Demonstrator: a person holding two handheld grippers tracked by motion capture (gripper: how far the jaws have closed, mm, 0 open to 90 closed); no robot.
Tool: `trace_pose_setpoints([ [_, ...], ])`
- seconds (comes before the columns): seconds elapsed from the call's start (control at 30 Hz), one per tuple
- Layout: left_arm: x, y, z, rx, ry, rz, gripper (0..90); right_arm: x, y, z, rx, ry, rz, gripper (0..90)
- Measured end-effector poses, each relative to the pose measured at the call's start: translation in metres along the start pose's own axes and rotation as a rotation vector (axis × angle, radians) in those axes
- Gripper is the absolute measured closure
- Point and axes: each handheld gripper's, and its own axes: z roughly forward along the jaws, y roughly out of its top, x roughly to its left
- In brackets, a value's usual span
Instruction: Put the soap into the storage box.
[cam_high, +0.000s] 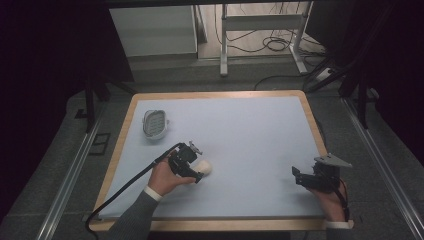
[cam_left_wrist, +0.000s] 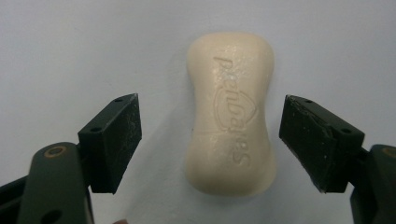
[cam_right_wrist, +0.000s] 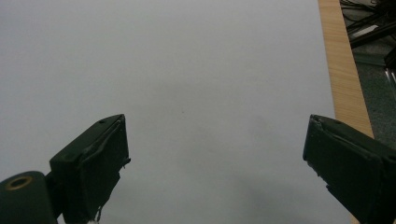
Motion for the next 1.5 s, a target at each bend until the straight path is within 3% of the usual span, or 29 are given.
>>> trace_pose_setpoints([
  [0.1, -0.001, 0.001, 0.005, 0.004, -0.003, -0.004, 21.9, 0.000, 0.000, 0.000, 0.001, 0.000, 0.000, 6.7],
  [0.3, -0.006, 0.007, 0.010, 0.035, 0.009, 0.029, 24.9, 0.000, 0.000, 0.000, 0.000, -0.001, -0.002, 6.7],
  [0.47, -0.006, 0.007, 0.015, 0.057, 0.020, 0.025, 27.6, -0.002, -0.001, -0.001, 0.000, -0.002, 0.004, 6.7],
  [0.73, -0.005, 0.003, 0.020, 0.072, -0.003, 0.024, 38.1, -0.003, -0.001, -0.002, -0.001, -0.005, 0.006, 6.7],
  [0.87, -0.007, 0.003, 0.019, 0.056, -0.019, 0.023, 48.9, -0.004, -0.001, -0.003, -0.003, -0.009, 0.010, 6.7],
  [1.3, 0.003, 0.000, 0.016, 0.055, -0.051, 0.024, 49.5, -0.006, -0.001, -0.004, -0.008, -0.016, 0.016, 6.7],
  [1.5, 0.007, 0.000, 0.008, 0.016, -0.056, 0.008, 49.5, -0.006, -0.001, -0.004, -0.008, -0.018, 0.015, 6.7],
])
